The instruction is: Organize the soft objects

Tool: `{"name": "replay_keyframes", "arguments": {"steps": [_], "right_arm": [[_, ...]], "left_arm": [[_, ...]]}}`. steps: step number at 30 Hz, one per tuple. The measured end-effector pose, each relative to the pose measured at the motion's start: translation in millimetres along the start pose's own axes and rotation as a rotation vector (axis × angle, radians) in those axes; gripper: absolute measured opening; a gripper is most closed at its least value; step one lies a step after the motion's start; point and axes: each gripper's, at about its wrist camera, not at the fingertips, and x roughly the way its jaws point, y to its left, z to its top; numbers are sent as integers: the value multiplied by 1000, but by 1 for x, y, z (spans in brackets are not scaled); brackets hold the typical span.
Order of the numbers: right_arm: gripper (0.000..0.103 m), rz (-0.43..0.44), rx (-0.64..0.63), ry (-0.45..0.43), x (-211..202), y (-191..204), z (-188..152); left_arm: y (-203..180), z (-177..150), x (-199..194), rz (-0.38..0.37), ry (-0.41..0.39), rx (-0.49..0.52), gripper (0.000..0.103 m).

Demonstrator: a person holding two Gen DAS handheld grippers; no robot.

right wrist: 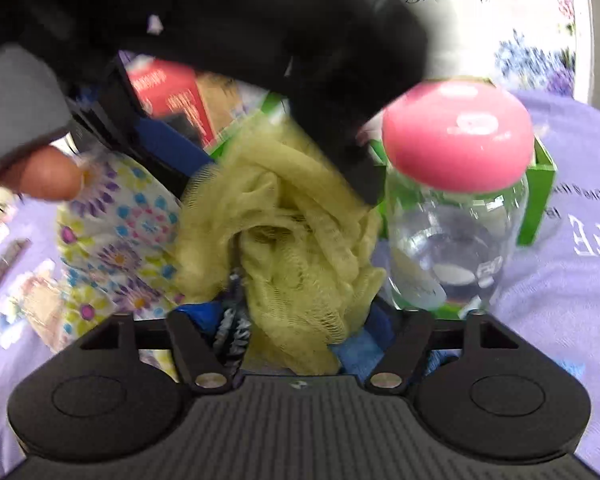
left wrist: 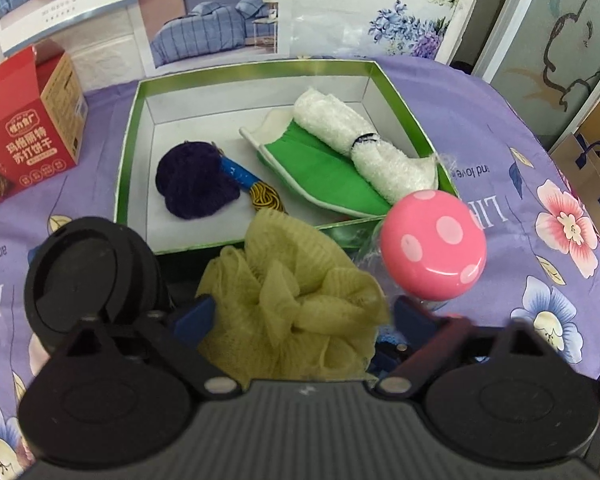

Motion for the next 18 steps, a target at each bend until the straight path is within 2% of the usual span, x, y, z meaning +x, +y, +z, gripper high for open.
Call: {"name": "replay_keyframes", "arguments": {"steps": [1,2,4,5,12,16,18], "right_arm": [[27,5,-11,-3,-1,0,-1],[20,9,-21,-9,-4,-1,-3],[15,23,-14,-21,-13,-3,-4],[15,19,-19,-36,-20,-2,-3],[15,-38,-112,-206,-75,17,18],[15,-81,-227,-273,-79,20,65],[16,-84,-261,-268,-70,15,93]], "left_arm": [[2,0,-1,-19,12,-2,55],[6,0,-2,-35,16,-10,46],[10,-2,-12,-50,-6,-13,39],[11,-3,-19,-68,-17,-17,32],[0,-9,-84,-123,-163,7,32],[-4,12,-119,-108,-297,23,32],[-2,33,-125,-101,-340,16,32]]}}
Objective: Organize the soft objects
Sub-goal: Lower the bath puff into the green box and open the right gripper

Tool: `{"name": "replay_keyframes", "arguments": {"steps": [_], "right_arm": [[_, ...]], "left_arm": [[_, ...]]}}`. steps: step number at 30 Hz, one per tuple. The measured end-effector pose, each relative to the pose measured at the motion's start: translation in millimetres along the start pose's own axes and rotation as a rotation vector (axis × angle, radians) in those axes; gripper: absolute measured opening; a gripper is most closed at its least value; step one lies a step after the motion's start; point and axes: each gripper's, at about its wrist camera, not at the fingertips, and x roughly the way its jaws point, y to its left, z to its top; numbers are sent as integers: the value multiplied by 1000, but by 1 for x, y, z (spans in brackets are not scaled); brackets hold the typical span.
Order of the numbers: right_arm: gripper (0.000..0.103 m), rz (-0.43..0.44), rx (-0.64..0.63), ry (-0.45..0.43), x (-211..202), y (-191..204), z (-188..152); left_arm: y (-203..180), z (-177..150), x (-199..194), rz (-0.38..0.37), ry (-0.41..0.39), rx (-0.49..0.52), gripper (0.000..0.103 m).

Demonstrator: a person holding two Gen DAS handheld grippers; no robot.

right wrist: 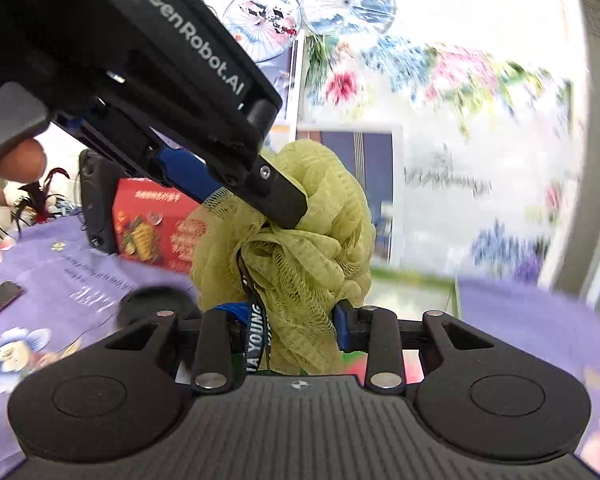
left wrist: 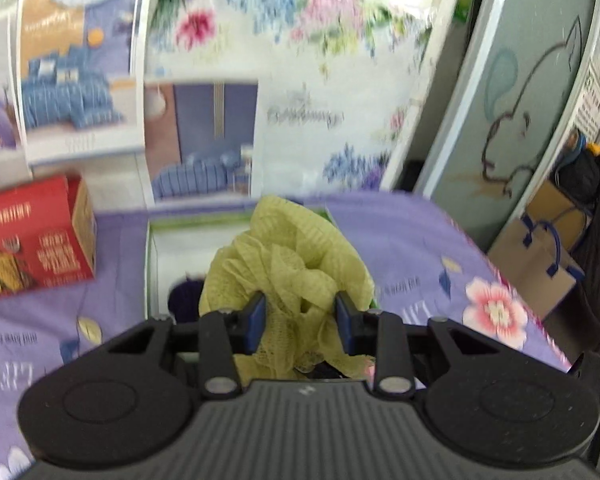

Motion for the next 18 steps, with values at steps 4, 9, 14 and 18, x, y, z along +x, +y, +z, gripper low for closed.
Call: {"name": "replay_keyframes", "arguments": {"steps": [4,9,14,18], "right_arm": [[22,28,-20,73,48,-21,31],[27,28,92,230,108,-52,40],[31,-40,70,155,105,-60,44],[32,-97,63,90,88,-56,52]], "left_arm": [[17,44,33,45,-16,-29,34],[59,73,94,184,-5,-111,69],[95,75,110,249,2,-177,70],[104,71,97,242,-15,-188,70]]}}
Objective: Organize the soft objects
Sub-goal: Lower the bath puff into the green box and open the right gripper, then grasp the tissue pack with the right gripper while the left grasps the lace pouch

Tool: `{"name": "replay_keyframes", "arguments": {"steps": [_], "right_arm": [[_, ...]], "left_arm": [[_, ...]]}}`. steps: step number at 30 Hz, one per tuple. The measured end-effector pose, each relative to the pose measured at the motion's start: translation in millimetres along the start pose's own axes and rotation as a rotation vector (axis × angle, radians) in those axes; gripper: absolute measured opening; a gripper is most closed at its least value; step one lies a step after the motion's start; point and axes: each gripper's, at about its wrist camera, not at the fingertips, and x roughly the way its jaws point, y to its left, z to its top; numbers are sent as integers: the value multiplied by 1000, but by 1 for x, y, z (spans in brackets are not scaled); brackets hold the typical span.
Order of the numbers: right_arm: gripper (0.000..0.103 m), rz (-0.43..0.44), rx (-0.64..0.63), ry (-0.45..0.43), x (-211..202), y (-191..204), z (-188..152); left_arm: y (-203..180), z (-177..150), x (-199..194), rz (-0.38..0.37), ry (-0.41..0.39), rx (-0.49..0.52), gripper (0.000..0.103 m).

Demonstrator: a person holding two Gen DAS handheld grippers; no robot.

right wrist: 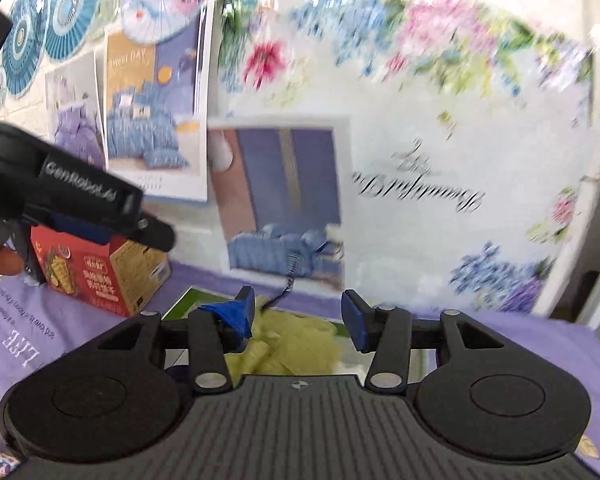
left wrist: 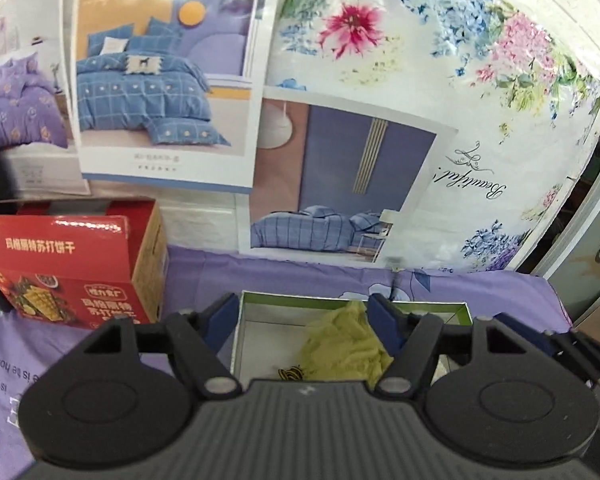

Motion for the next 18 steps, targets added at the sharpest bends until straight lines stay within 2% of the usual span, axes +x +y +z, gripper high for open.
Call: {"name": "replay_keyframes", "arguments": {"steps": [4,5,7,12,18], "right_arm": [[33,-183,-4,-30,-30,8,7],[33,-185,-4,-52,-42,8,5],[33,-127,0,-87,-67,7,-2],[33,-37,32,-85,-120,13,-21],[34,-34,19,-62,-169,30,-66]], "left_arm": [[2,-13,-36,-3,-35,17,71],[3,-18,-47,-6,-44,26,72],[6,-29,-68,-1,-62,40,73],[22,-66,-118,31,-74,81,76],[53,-132,-157,127,-48,147,79]]}}
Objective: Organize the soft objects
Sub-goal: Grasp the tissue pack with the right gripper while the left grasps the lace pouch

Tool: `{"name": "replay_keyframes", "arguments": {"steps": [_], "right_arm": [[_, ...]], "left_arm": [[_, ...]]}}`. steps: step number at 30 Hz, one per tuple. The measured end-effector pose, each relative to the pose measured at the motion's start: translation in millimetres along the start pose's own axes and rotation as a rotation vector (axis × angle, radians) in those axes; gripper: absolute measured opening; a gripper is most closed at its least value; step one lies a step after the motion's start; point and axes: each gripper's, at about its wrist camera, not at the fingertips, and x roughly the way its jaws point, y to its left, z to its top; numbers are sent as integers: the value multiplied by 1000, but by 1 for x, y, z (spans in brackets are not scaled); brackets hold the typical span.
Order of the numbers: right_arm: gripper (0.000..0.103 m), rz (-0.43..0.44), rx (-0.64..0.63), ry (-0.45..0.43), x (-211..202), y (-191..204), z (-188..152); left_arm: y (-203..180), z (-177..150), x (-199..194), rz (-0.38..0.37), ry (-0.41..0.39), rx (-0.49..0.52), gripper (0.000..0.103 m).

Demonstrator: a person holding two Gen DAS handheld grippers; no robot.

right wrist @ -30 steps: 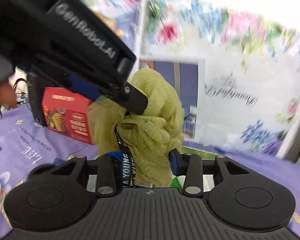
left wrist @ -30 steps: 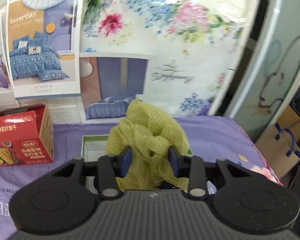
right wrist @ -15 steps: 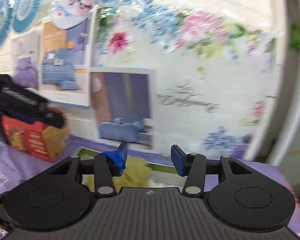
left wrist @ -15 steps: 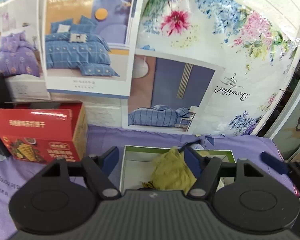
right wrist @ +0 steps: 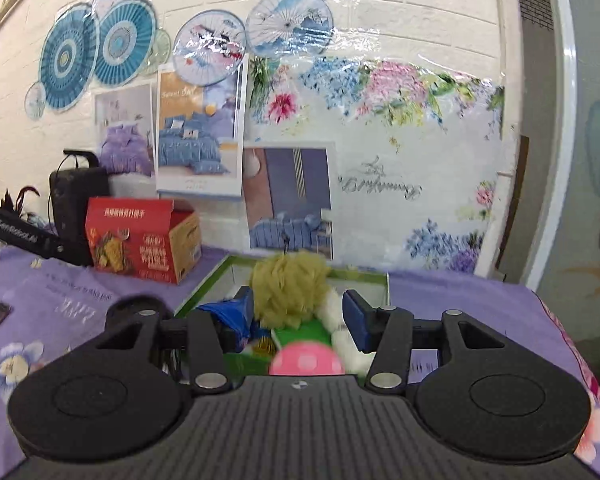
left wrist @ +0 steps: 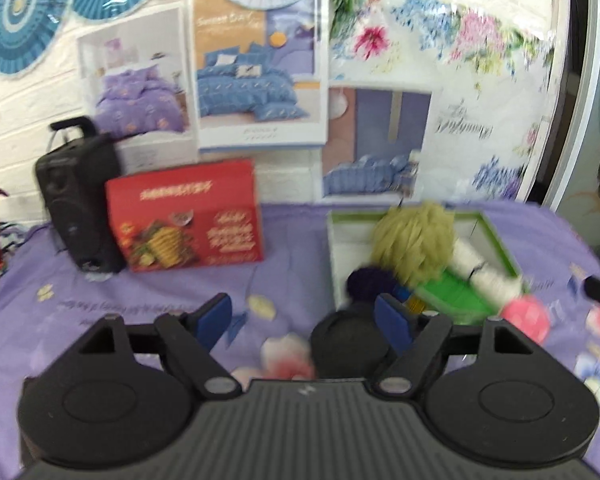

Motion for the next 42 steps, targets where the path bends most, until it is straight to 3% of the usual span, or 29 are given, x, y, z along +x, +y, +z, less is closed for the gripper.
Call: {"name": "replay_keyframes", "arguments": {"steps": [5,9,11,14,23,27,29,32,36,37,38,40,42], "right_arm": [[34,23,67,117,-21,-2,-57],[35,55,96,272,-31,-13,-99],[35,20,74,334,-34,-16,-112],[35,-30,56,373,-29,-16,-121],[35,19,20,456,29,-12,-125],[36,54,32,511,45,-11,-132],[39,43,2,480,45,-4,-136],[40,22,-18,449,45,0,-140],[43,31,32,419,42,-7,-144],[43,28,32,418,41,-6,-144],[43,24,20,421,42,-5,-143],[41,15,2,429,43,-2,-142],[30,12,-3,430,41,0,-140]], "left_arm": [[21,-76,-7,36,63,118,79],[27,-125,1,18,91,346,79],[33,-137,8,-11,87,455,79],[44,-142,26,-110,113,576,79],[51,-125,74,-453,203,819,82],[51,-125,88,-534,240,893,86],[50,-130,97,-549,272,937,86],[50,-132,102,-579,269,947,88],[55,-127,106,-631,316,888,72],[56,-128,103,-622,313,879,70],[55,-129,101,-613,315,862,59],[57,-131,96,-590,317,803,56],[59,-134,92,-556,315,736,53]]}}
